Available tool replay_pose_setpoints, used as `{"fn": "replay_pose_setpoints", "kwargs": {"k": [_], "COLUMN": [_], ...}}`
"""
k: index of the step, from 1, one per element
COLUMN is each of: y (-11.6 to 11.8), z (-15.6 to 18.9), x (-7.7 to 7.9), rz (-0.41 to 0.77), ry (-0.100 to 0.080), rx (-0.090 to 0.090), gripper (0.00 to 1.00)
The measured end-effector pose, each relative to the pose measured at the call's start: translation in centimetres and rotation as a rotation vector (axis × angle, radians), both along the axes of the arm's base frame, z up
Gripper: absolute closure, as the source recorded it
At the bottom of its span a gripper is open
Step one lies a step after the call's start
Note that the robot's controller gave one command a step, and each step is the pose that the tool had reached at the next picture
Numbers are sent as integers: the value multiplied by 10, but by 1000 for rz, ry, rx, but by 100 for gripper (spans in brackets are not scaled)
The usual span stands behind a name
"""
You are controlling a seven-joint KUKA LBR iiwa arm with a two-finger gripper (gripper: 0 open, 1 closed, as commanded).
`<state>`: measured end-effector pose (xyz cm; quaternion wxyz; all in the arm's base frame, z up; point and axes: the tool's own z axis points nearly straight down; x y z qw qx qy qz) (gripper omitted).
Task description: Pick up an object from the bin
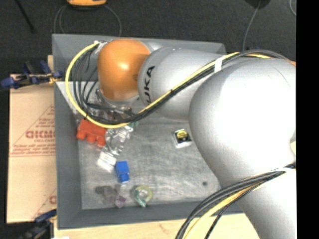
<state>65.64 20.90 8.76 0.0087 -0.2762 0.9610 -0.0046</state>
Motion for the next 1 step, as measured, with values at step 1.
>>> {"fn": "replay_pose_setpoints", "kwargs": {"k": [1], "y": [13], "z": [23], "x": [-22], "rz": [660], "ry": [12], "rx": [-2], "gripper": [0]}}
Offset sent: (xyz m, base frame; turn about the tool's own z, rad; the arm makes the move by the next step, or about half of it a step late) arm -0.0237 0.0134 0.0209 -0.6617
